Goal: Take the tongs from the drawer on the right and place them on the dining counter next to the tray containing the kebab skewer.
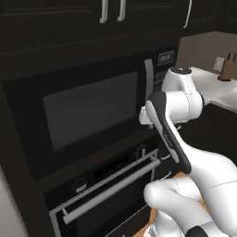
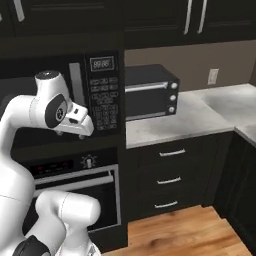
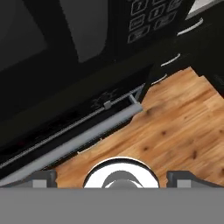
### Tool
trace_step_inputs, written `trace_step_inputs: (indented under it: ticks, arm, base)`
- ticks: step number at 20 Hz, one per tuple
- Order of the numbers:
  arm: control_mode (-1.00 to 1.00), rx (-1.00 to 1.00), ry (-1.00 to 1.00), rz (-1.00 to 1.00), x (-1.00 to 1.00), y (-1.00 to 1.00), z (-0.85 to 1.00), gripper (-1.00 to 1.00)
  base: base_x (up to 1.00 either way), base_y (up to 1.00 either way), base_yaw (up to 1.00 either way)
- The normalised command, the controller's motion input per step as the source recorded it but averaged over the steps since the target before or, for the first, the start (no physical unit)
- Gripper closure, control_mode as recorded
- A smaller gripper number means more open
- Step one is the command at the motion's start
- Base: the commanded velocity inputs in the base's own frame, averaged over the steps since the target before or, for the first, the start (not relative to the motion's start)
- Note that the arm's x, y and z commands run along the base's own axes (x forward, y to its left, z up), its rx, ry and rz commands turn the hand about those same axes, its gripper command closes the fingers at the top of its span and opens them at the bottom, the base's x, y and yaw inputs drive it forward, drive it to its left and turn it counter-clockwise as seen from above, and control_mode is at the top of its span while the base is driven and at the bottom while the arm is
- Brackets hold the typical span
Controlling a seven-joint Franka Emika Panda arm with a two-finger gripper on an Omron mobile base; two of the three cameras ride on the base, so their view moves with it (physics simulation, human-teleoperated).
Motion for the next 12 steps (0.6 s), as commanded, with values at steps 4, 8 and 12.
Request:
trace_step_inputs:
  ticks: [4,8,12]
  arm:
    - [1.00,0.00,0.00,0.00,0.00,0.00,0.00,-1.00]
    - [1.00,0.00,0.00,0.00,0.00,0.00,0.00,-1.00]
    - [1.00,0.00,0.00,0.00,0.00,0.00,0.00,-1.00]
  base:
    - [0.00,-0.28,-0.43]
    - [0.00,-0.64,-0.26]
    - [0.00,-0.63,-0.28]
